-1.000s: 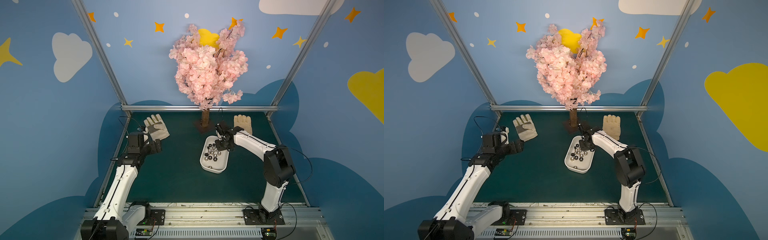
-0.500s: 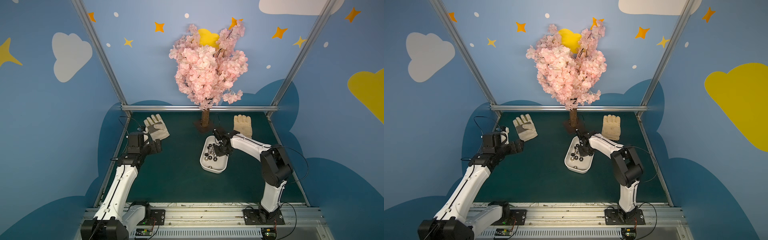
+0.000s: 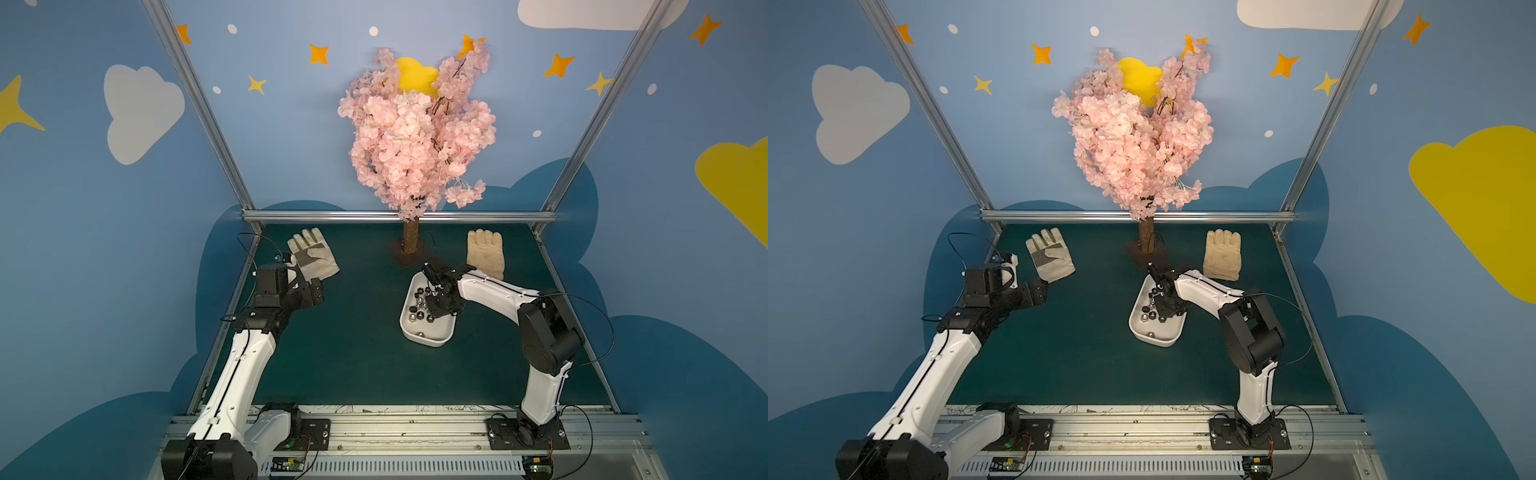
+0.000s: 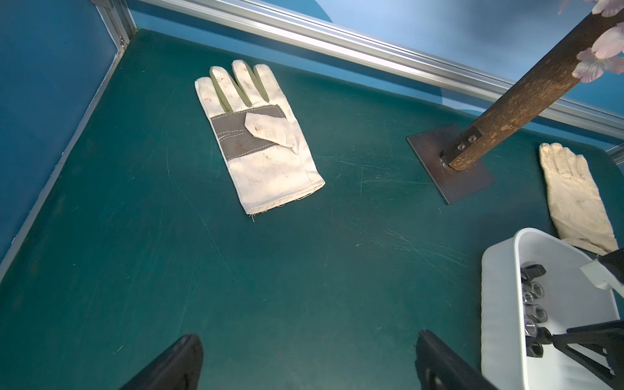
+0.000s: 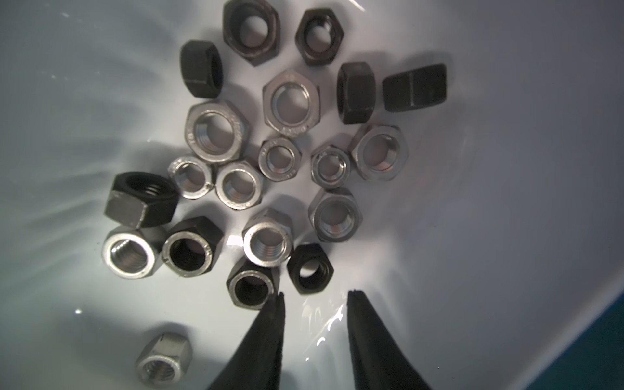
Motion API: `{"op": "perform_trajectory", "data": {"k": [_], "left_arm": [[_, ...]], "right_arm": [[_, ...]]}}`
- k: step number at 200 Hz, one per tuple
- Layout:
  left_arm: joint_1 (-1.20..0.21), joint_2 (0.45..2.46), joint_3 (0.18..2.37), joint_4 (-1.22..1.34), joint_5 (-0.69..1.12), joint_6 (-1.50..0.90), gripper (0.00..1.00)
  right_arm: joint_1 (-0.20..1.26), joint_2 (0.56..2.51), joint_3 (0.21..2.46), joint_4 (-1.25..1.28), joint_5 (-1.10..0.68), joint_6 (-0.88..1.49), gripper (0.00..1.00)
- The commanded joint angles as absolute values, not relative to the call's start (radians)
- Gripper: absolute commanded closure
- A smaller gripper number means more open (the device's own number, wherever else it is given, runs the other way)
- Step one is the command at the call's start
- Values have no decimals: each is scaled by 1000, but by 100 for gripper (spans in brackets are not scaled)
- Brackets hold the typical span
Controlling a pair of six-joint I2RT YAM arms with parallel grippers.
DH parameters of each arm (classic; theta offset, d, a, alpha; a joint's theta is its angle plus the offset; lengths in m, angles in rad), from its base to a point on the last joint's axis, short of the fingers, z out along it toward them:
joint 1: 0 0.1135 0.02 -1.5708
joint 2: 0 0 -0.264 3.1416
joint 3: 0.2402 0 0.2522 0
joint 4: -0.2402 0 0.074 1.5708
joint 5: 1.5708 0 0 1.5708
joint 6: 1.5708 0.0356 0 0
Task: Put the nuts on the desktop into the storage box
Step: Place the nut in the storage box, then reset both arms
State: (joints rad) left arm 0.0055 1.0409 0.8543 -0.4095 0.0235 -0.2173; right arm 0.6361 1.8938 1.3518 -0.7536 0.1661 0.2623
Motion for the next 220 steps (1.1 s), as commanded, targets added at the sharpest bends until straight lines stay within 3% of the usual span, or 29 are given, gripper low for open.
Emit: {"op": "perform_trajectory", "data": {"k": [1, 36, 105, 175, 220], "left_arm": [[4, 1043, 839, -399, 29, -225, 0], [5, 1049, 841, -395, 28, -225, 0], [6, 1052, 843, -347, -8, -285, 0], [10, 1197, 668, 76, -232, -212, 0], [21, 1394, 619, 342, -226, -110, 0]], "right_arm": [[635, 1911, 1359, -773, 179, 267, 60], [635, 1860, 1368, -763, 199, 261, 57], [580, 1629, 1432, -718, 226, 191, 26], [372, 1459, 1385, -678, 209, 172, 18], [277, 1400, 1258, -579, 232, 207, 17]]}}
